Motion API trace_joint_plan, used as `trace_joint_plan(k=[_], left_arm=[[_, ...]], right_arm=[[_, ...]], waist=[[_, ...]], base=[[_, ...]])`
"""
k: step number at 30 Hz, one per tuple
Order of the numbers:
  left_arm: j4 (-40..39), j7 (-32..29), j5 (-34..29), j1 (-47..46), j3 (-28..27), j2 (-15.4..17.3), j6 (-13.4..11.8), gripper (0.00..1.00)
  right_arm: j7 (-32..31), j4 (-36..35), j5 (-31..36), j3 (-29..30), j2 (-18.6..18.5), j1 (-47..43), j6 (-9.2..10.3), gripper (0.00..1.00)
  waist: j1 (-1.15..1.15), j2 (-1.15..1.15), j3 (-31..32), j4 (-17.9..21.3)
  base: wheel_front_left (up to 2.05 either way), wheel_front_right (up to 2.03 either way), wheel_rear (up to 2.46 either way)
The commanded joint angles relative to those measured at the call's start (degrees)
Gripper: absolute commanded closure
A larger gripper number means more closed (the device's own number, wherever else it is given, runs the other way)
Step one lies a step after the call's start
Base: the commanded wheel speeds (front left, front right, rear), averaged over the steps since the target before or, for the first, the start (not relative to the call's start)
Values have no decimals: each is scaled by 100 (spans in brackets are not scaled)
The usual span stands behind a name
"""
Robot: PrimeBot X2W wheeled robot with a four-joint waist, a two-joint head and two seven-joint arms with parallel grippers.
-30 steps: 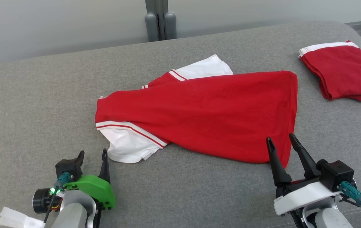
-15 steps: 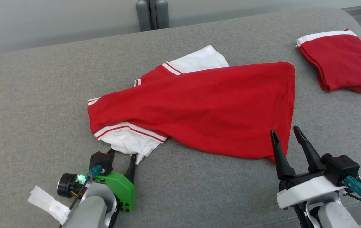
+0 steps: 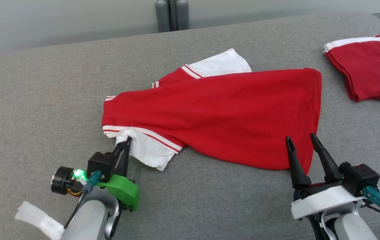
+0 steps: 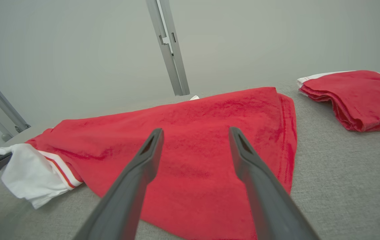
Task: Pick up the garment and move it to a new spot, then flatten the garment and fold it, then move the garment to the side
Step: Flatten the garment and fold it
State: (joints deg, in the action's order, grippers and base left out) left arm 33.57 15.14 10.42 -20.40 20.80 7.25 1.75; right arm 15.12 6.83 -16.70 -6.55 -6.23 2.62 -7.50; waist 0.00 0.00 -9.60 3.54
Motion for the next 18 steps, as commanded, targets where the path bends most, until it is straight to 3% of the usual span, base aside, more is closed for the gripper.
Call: trace_joint_plan(k=[1,8,15,16,17,18], left_arm=[[-199,-2,-51,178,-68,95,-61,100],[-1323,-2,-134,894,-355,281,-382,100],[-1084,-979,670,1515,-487,-72,-362,100],[-1034,-1077,727,1535,-515,-101,-414,74],[-1008,-1160,788,1583,-535,-129,-467,0],[-1024,-1189,820,1631,-557,-147,-522,0]], right_arm=[[3,-11,8,9,2,-45,2,0],[3,9,4,-6,59,-103,2,0],[3,19,-12,-73,58,-65,2,0],[3,24,-14,-91,53,-50,2,0],[3,25,-19,-102,41,-29,2,0],[3,17,-26,-98,24,-21,2,0]], waist=[[0,0,39,-96],[0,0,107,-303],[0,0,125,-357],[0,0,121,-349],[0,0,116,-339],[0,0,111,-333]], base=[[0,0,0],[0,0,0],[0,0,0],[0,0,0],[0,0,0],[0,0,0]])
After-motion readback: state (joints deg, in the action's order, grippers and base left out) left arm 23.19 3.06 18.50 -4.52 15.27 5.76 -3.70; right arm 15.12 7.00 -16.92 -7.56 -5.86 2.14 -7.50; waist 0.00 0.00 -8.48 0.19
